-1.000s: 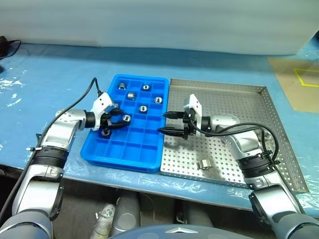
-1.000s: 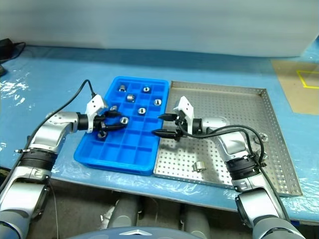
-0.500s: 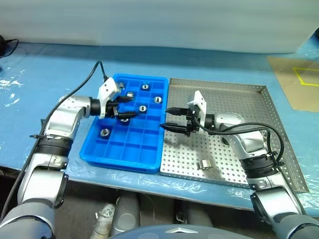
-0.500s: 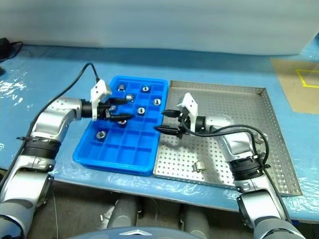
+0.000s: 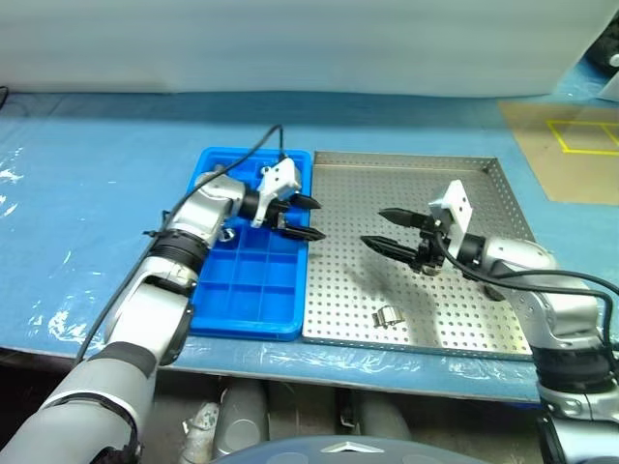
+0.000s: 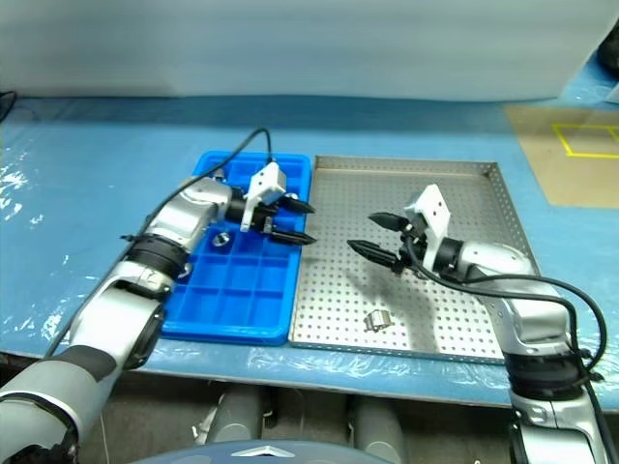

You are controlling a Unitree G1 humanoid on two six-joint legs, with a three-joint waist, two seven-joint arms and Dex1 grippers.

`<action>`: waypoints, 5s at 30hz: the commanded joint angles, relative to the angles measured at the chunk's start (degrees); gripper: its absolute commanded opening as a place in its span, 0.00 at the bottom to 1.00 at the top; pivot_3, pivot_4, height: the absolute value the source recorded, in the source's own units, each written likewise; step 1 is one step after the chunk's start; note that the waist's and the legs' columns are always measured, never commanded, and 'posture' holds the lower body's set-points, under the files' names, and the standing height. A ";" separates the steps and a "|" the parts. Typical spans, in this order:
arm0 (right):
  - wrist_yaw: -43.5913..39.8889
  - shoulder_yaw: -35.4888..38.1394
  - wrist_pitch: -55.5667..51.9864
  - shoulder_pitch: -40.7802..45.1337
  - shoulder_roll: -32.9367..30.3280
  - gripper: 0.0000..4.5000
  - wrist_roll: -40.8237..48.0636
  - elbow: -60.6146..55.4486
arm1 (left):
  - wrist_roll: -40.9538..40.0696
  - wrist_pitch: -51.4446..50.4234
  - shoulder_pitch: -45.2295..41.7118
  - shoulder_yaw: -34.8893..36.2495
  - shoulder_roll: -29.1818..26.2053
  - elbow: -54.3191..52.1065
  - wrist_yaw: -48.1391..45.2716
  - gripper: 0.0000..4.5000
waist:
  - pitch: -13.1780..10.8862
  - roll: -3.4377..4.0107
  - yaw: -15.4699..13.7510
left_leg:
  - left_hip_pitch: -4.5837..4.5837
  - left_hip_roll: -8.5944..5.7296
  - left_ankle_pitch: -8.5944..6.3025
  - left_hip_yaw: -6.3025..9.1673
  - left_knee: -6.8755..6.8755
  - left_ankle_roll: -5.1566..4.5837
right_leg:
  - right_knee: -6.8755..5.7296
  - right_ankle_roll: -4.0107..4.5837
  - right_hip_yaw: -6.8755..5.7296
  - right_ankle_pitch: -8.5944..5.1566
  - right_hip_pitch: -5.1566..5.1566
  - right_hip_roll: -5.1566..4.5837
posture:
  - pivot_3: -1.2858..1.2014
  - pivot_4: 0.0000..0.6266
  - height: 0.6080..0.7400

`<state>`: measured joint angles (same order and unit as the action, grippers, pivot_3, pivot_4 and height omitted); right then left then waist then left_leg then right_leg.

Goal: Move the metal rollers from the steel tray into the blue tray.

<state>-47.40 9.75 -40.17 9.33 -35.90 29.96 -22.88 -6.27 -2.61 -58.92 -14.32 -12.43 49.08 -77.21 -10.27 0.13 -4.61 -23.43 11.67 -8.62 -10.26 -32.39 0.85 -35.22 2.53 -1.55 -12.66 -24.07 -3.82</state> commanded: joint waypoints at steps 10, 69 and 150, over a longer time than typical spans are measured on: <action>14.11 13.26 -6.24 -15.03 1.23 0.83 8.39 -20.60 | 6.43 14.48 -11.10 1.23 15.57 20.42 8.50 0.87 | 0.03 0.02 6.87 | 0.25 -0.24 -0.30 -0.06 -0.22 -0.49 | 0.54 -0.33 0.16 0.14 0.44 0.00 | 0.26 0.24 1.00; 24.90 10.16 -3.43 -19.32 0.91 0.83 11.16 -23.69 | 14.60 12.73 -7.16 4.93 22.81 26.35 27.62 0.38 | 0.11 0.16 21.21 | -0.32 -1.90 -1.59 0.32 -1.00 -2.98 | 2.19 -1.45 -0.53 -0.09 1.70 -1.94 | 0.25 0.24 1.00; -22.30 -25.40 15.77 29.92 18.21 0.83 -9.37 31.06 | -14.65 -23.45 44.27 14.49 -33.89 -61.22 12.95 0.83 | 0.05 0.06 -4.04 | 0.19 -0.73 -0.20 0.23 0.14 -0.43 | -0.55 -0.38 -0.56 -0.71 0.22 -1.19 | 0.61 0.24 1.00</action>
<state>-69.84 -17.04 -24.68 39.28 -17.31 20.07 10.77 -19.18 -25.69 -12.67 -1.20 -46.71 -11.47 -64.64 -10.22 0.18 -8.65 -23.24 10.93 -8.82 -10.03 -32.27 0.43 -35.78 2.16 -2.11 -13.37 -23.85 -5.01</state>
